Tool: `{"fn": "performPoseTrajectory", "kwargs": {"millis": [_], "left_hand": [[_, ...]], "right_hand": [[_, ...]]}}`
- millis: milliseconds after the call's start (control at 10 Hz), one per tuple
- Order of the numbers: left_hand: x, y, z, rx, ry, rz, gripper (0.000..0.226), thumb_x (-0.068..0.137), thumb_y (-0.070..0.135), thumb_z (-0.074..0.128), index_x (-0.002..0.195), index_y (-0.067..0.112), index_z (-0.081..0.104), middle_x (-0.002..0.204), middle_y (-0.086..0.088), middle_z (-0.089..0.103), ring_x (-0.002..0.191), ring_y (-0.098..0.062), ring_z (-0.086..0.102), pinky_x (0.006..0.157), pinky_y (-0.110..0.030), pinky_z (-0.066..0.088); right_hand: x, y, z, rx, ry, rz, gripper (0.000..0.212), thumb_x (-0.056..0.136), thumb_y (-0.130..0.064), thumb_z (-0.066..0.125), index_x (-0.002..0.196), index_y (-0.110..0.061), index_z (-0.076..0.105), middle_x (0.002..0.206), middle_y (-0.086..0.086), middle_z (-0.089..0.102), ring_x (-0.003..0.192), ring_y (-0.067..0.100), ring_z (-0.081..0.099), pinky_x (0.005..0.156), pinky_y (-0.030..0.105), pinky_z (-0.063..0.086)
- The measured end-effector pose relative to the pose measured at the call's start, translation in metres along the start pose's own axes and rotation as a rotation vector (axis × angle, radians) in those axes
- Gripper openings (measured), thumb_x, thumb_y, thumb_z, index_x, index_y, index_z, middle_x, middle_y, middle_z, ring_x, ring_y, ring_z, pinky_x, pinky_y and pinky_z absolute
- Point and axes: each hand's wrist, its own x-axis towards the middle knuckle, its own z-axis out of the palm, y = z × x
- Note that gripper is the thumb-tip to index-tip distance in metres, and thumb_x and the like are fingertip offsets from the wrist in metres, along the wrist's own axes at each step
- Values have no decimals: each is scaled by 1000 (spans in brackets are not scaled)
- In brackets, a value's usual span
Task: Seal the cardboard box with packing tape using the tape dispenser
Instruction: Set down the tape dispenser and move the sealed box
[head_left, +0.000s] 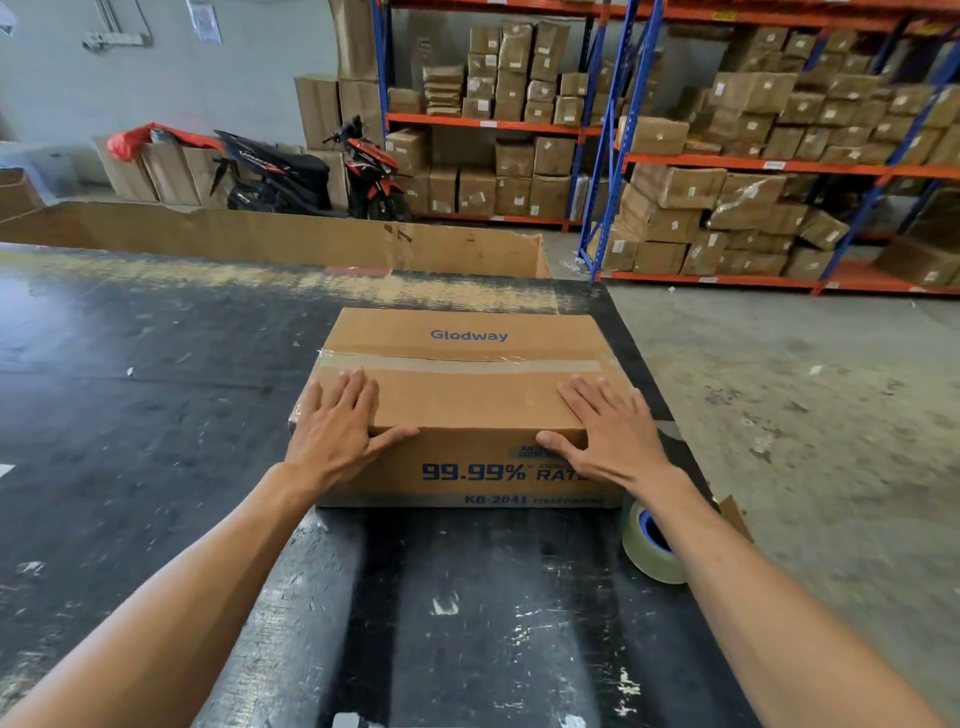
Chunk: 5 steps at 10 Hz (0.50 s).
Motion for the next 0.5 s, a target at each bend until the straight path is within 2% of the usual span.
{"fn": "performPoseTrajectory", "kwargs": {"millis": [200, 400, 500], "left_hand": [[-1, -1, -1, 13, 13, -10, 114, 78, 91, 0, 156, 13, 27, 166, -9, 20, 153, -26, 14, 123, -52, 8], [0, 0, -13, -47, -38, -28, 116, 76, 94, 3, 158, 14, 20, 167, -8, 14, 154, -24, 7, 124, -50, 3], [-31, 10, -10, -163, 127, -42, 104, 86, 84, 5, 158, 12, 20, 167, -14, 9, 154, -27, 2, 124, -53, 1]], "right_hand": [[0, -2, 5, 24, 46, 17, 95, 78, -93, 9, 158, -41, 11, 167, -11, 9, 154, 19, 9, 122, 54, 7], [0, -5, -5, 56, 23, 36, 95, 78, -93, 11, 157, -40, 15, 168, -6, 10, 154, 21, 9, 122, 56, 7], [-32, -14, 0, 172, 167, 103, 84, 85, -84, 29, 155, -38, 20, 168, 7, 7, 153, 27, 9, 122, 54, 14]]}}
